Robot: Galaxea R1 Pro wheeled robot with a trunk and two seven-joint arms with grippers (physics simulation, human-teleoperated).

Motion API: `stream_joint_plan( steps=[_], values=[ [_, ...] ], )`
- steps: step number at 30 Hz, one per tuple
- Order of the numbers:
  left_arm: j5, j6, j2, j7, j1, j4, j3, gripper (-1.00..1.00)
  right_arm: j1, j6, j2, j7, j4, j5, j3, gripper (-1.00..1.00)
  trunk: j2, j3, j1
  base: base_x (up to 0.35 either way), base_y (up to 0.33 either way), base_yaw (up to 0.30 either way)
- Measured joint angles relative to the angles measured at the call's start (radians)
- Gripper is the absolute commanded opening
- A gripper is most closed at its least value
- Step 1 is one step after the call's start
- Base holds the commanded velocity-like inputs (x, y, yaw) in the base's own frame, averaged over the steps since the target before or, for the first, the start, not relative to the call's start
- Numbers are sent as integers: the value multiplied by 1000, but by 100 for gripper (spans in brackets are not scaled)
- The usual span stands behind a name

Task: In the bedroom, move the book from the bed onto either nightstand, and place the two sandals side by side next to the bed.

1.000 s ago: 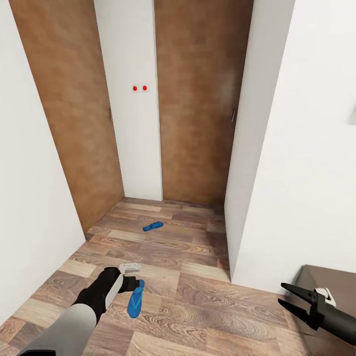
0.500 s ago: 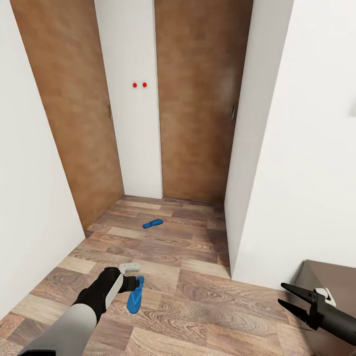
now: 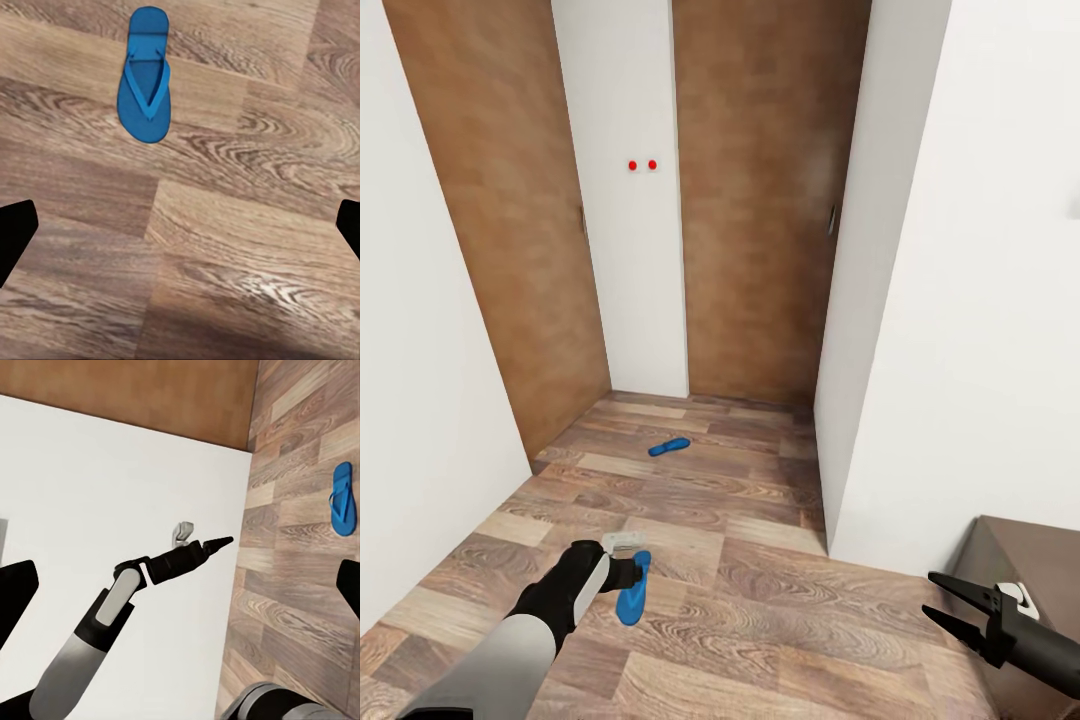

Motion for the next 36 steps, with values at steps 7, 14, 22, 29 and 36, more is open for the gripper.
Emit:
stream_joint_plan(
  steps=[7, 14, 22, 29, 36],
  values=[
    [0, 0, 0, 0, 0, 0, 0, 100, 0, 0, 0, 0, 0, 0, 0, 100, -49, -22, 27, 0, 0, 0],
    [0, 0, 0, 0, 0, 0, 0, 100, 0, 0, 0, 0, 0, 0, 0, 100, -98, -44, 54, 0, 0, 0],
    [0, 0, 0, 0, 0, 0, 0, 100, 0, 0, 0, 0, 0, 0, 0, 100, -134, -71, 74, 0, 0, 0],
    [0, -5, -4, -1, 0, 0, 0, 100, 0, 0, 0, 0, 0, -1, 0, 100, -134, -71, 74, 5, 0, 0],
    [-2, -69, -5, -1, 0, 30, 0, 100, 0, 0, 1, 0, 0, -1, 0, 100, -134, -71, 74, 229, 0, 0]
  ],
)
